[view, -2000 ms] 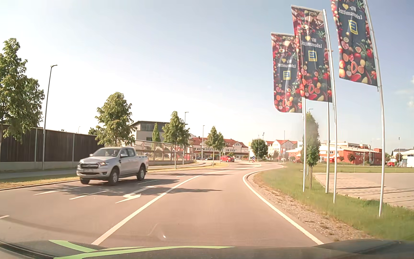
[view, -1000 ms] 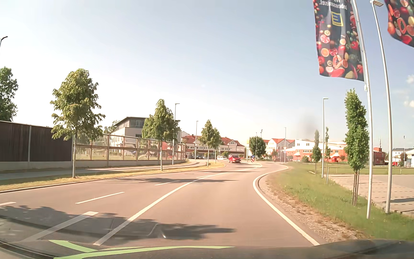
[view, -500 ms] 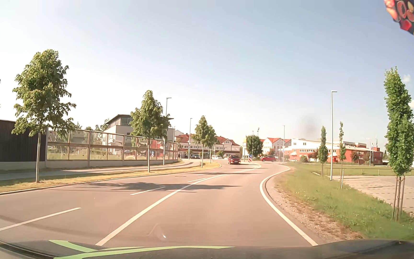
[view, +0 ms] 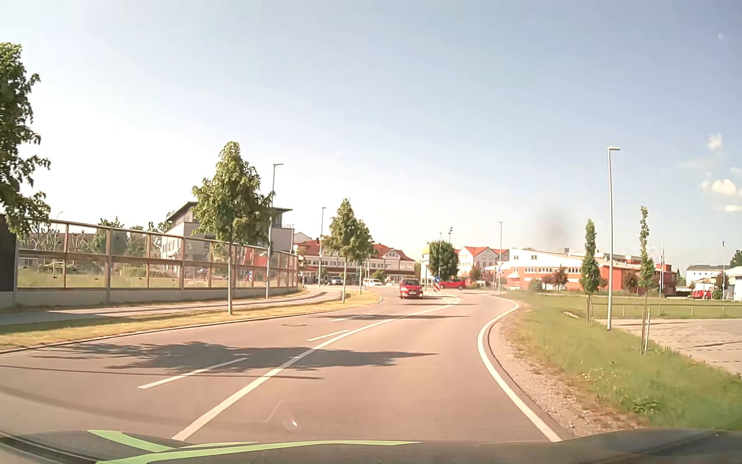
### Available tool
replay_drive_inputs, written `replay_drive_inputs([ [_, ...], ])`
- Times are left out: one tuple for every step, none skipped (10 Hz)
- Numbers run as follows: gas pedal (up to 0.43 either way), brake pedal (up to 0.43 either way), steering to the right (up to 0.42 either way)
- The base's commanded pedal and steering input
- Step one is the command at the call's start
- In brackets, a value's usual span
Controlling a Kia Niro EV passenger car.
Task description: Follow the waypoints while adhering to traffic rules and regulations
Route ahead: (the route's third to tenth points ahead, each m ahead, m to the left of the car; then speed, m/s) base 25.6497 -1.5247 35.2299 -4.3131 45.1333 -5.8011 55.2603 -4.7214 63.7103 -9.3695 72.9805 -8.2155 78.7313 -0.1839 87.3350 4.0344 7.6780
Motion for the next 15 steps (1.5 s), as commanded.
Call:
replay_drive_inputs([
  [0.118,0.0,0.058],
  [0.11,0.0,0.059],
  [0.11,0.0,0.06],
  [0.11,0.0,0.061],
  [0.098,0.0,0.064],
  [0.098,0.0,0.067],
  [0.098,0.0,0.07],
  [0.098,0.0,0.071],
  [0.098,0.0,0.071],
  [0.098,0.0,0.072],
  [0.098,0.0,0.073],
  [0.098,0.0,0.073],
  [0.098,0.0,0.073],
  [0.098,0.0,0.072],
  [0.059,0.0,0.073],
])
